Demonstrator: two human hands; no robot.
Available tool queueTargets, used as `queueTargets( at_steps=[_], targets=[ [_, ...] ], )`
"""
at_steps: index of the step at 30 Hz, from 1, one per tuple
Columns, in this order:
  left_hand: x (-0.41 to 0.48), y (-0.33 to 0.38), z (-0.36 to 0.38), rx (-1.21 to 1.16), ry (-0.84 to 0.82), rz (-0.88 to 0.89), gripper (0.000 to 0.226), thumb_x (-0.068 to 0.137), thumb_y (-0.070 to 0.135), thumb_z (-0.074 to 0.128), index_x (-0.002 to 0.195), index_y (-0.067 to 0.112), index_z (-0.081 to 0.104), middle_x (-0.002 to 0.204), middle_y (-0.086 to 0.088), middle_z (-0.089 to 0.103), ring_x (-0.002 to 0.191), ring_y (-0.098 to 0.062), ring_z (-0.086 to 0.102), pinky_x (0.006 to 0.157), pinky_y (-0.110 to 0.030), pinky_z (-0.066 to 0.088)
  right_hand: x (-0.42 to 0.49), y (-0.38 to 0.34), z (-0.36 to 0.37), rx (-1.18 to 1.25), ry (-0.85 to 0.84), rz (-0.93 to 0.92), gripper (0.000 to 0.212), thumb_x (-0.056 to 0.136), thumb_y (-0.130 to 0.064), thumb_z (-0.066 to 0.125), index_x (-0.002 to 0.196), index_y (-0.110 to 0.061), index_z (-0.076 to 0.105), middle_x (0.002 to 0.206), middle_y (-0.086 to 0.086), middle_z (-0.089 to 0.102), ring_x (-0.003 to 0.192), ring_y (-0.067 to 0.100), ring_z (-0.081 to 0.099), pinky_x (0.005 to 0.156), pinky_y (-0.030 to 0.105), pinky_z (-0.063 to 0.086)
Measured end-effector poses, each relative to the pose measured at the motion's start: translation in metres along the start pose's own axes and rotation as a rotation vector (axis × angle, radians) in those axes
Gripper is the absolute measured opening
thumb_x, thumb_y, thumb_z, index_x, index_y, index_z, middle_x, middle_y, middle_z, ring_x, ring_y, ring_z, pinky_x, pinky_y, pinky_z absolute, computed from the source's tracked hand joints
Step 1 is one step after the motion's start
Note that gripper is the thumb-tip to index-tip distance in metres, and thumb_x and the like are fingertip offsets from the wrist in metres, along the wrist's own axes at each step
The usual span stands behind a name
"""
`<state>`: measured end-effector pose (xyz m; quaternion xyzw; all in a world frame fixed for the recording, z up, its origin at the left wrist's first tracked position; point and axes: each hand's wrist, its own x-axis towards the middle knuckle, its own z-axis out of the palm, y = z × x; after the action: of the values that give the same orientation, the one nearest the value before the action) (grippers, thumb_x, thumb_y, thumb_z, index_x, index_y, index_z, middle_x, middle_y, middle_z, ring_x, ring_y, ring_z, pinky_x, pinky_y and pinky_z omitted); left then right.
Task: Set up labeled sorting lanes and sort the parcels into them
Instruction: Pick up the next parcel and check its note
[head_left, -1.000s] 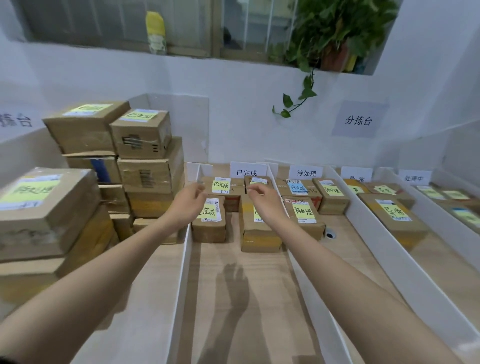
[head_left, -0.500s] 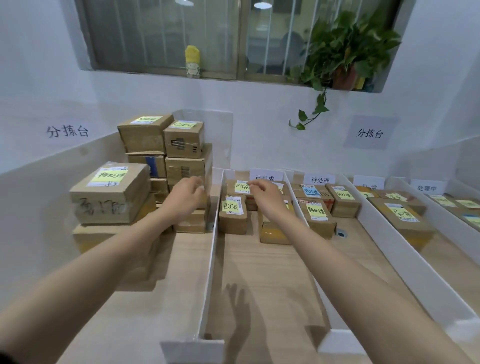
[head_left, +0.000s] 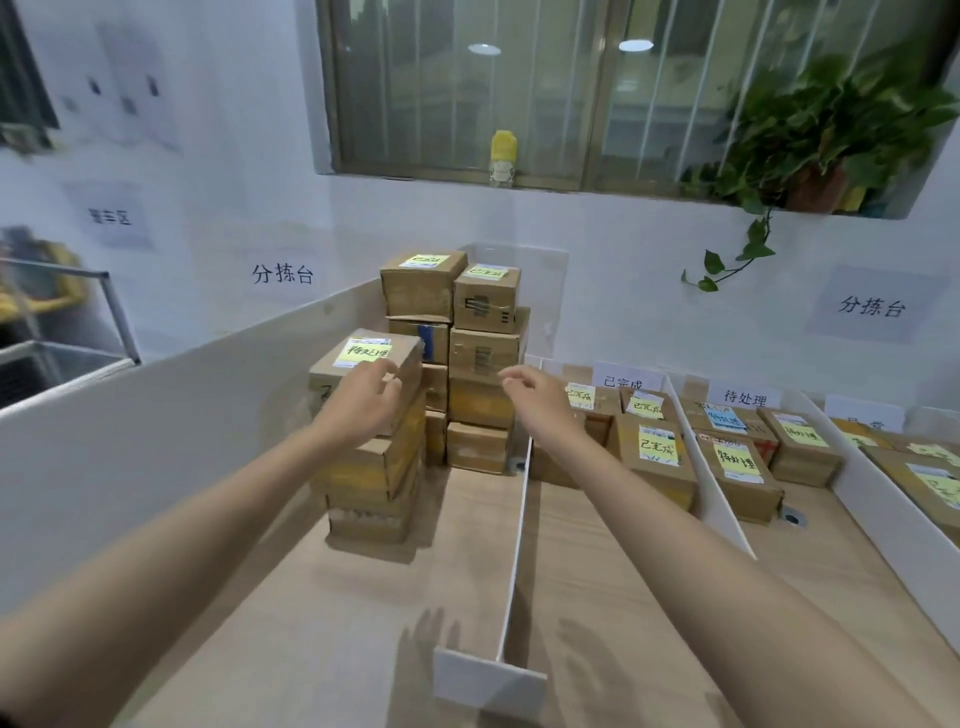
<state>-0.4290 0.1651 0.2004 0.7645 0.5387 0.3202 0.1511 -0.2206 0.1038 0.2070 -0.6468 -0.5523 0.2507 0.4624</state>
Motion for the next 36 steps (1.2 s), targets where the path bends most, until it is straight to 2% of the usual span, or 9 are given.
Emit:
queueTargets(
  at_steps=[5,9,11,18,21,24,31,33,36],
  targets=[
    [0.009,-0.041,-0.027,0.048,0.005,-0.053,0.039,0.100,0.026,0.038,0.135,0.009,0.046,0.140,-0.011,0.046,0.125,-0.025,0.043,0.098,-0.036,0.037,0.015,-0.017,0.045,0.006,-0.039,-0.008,0.031,0.100,-0.023,0.042,0.127,-0.018,0.058,0.129,-0.002,0.057,0.118,0.013,0.049,0.087,0.023,0.037],
    [0.024,-0.076,-0.041,0.031,-0.009,-0.073,0.037,0.099,0.024,0.038,0.130,0.008,0.050,0.132,-0.011,0.051,0.112,-0.022,0.049,0.085,-0.030,0.040,0.032,-0.026,0.081,0.042,-0.070,0.024,0.031,0.101,-0.024,0.042,0.128,-0.019,0.057,0.133,-0.001,0.055,0.123,0.016,0.047,0.089,0.023,0.037],
    [0.032,-0.091,-0.046,0.012,-0.016,-0.085,0.037,0.098,0.023,0.038,0.129,0.007,0.050,0.131,-0.011,0.052,0.113,-0.022,0.050,0.081,-0.027,0.038,0.042,-0.028,0.100,0.044,-0.069,0.033,0.030,0.101,-0.024,0.043,0.126,-0.020,0.057,0.133,-0.001,0.055,0.125,0.017,0.047,0.091,0.024,0.037],
    [0.068,-0.127,-0.044,-0.045,-0.043,-0.100,0.037,0.099,0.020,0.038,0.130,0.006,0.049,0.131,-0.013,0.053,0.116,-0.024,0.050,0.088,-0.030,0.039,0.076,-0.031,0.146,0.047,-0.074,0.073,0.032,0.101,-0.022,0.042,0.129,-0.017,0.057,0.134,0.000,0.055,0.123,0.017,0.048,0.087,0.022,0.039],
    [0.085,-0.138,-0.042,-0.053,-0.101,-0.080,0.041,0.099,0.020,0.038,0.138,0.008,0.042,0.137,-0.015,0.048,0.124,-0.028,0.046,0.100,-0.037,0.038,0.090,-0.029,0.162,0.051,-0.046,0.099,0.033,0.101,-0.021,0.042,0.131,-0.016,0.055,0.134,0.002,0.055,0.122,0.018,0.049,0.086,0.022,0.041],
    [0.099,-0.146,-0.037,-0.077,-0.165,-0.052,0.044,0.099,0.018,0.038,0.143,0.011,0.035,0.142,-0.013,0.044,0.128,-0.028,0.042,0.102,-0.037,0.036,0.103,-0.025,0.174,0.068,-0.018,0.129,0.035,0.100,-0.020,0.042,0.133,-0.017,0.053,0.134,0.003,0.054,0.118,0.016,0.049,0.082,0.023,0.042],
    [0.128,-0.166,-0.025,-0.109,-0.248,-0.089,0.047,0.101,0.026,0.035,0.146,0.014,0.032,0.148,-0.012,0.039,0.134,-0.029,0.036,0.108,-0.039,0.031,0.123,-0.019,0.192,0.083,-0.004,0.194,0.039,0.100,-0.016,0.040,0.139,-0.016,0.048,0.141,0.004,0.048,0.128,0.020,0.044,0.094,0.027,0.041],
    [0.133,-0.166,-0.020,-0.118,-0.256,-0.074,0.045,0.101,0.023,0.034,0.145,0.012,0.033,0.147,-0.011,0.040,0.134,-0.028,0.036,0.104,-0.033,0.031,0.127,-0.017,0.195,0.077,0.000,0.205,0.039,0.100,-0.016,0.041,0.138,-0.017,0.048,0.139,0.004,0.050,0.126,0.020,0.045,0.096,0.029,0.041],
    [0.136,-0.166,-0.015,-0.145,-0.256,-0.057,0.040,0.102,0.021,0.032,0.140,0.015,0.041,0.143,-0.007,0.046,0.129,-0.026,0.042,0.089,-0.025,0.030,0.131,-0.012,0.198,0.059,0.005,0.217,0.039,0.099,-0.017,0.043,0.137,-0.017,0.050,0.139,0.004,0.051,0.126,0.020,0.046,0.099,0.031,0.040]
  ],
)
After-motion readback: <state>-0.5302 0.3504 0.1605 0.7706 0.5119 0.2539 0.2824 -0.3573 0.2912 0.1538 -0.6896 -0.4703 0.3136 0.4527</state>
